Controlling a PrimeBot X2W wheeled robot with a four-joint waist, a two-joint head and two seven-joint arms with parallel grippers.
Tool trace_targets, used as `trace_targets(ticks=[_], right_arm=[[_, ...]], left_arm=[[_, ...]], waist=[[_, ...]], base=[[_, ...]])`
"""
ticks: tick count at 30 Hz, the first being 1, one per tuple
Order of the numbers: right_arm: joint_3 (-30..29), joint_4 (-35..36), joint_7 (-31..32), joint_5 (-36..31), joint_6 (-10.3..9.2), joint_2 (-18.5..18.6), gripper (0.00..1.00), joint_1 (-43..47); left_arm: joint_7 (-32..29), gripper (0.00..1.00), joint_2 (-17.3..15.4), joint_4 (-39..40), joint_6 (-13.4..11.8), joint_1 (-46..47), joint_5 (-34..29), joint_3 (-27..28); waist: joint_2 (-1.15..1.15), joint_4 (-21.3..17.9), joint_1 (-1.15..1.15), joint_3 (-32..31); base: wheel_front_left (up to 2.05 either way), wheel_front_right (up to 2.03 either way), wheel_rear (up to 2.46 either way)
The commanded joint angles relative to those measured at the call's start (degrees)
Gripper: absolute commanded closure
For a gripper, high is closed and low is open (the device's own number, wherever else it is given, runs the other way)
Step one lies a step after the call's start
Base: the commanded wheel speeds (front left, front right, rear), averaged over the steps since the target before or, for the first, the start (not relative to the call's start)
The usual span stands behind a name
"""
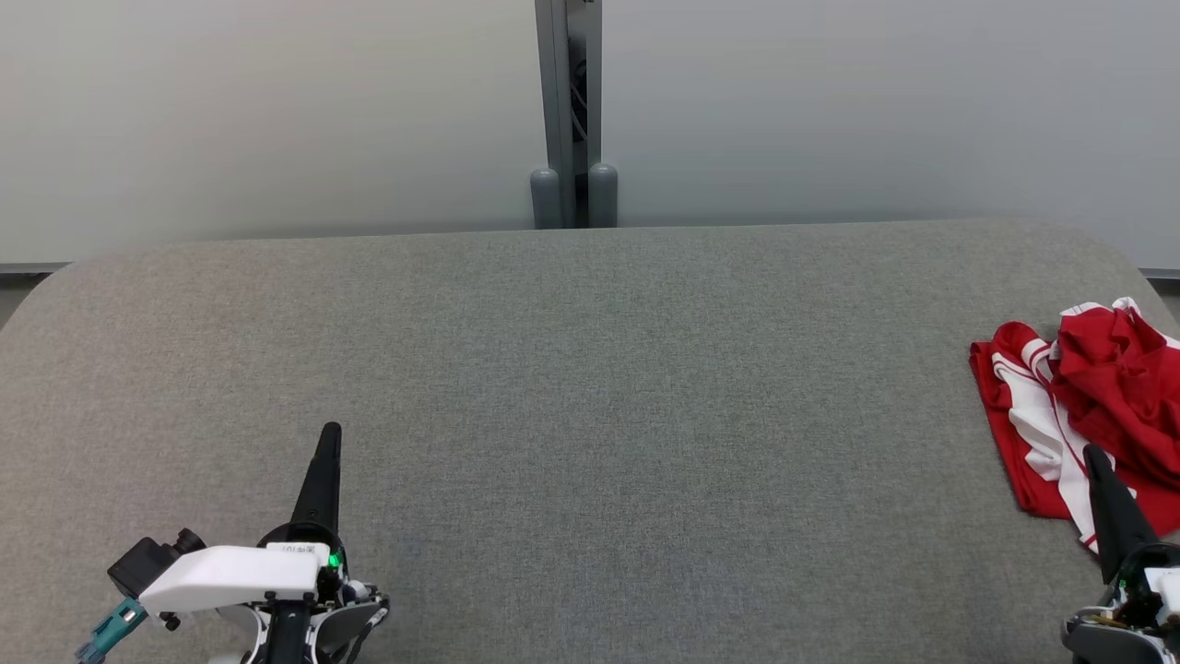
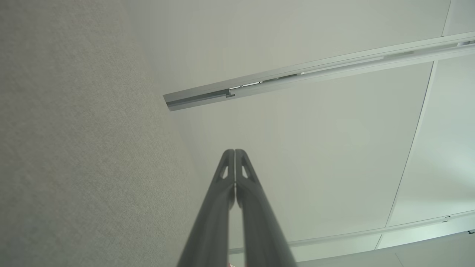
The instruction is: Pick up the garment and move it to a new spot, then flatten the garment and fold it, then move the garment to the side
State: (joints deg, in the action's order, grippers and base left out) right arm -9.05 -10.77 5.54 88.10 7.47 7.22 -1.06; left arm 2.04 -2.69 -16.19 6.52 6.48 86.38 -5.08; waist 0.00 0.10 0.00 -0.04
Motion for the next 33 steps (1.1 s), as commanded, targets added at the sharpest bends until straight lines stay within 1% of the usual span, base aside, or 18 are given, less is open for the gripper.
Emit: trace_targets(ticks=[1, 20, 33], right_arm=[[-0.5, 0.3, 0.4, 1.3, 0.04, 0.4, 1.0, -0.8], [-2.0, 0.3, 2.7, 9.8, 0.05, 1.0, 1.0, -0.7], [-2.1, 0.3, 2.7, 9.8, 0.05, 0.8, 1.0, -0.7]], left_arm=[[-0.3, 1.0, -0.3, 0.4, 0.5, 1.6, 1.1, 0.2], [-1.5, 1.0, -0.3, 0.5, 1.2, 2.7, 7.6, 0.4], [-1.5, 1.0, -0.3, 0.5, 1.1, 2.3, 7.6, 0.4]], waist=[[0.0, 0.0, 0.0, 0.0], [0.0, -0.1, 0.0, 0.0], [0.0, -0.1, 0.0, 0.0]], base=[[0.0, 0.0, 0.0], [0.0, 0.0, 0.0], [0.0, 0.0, 0.0]])
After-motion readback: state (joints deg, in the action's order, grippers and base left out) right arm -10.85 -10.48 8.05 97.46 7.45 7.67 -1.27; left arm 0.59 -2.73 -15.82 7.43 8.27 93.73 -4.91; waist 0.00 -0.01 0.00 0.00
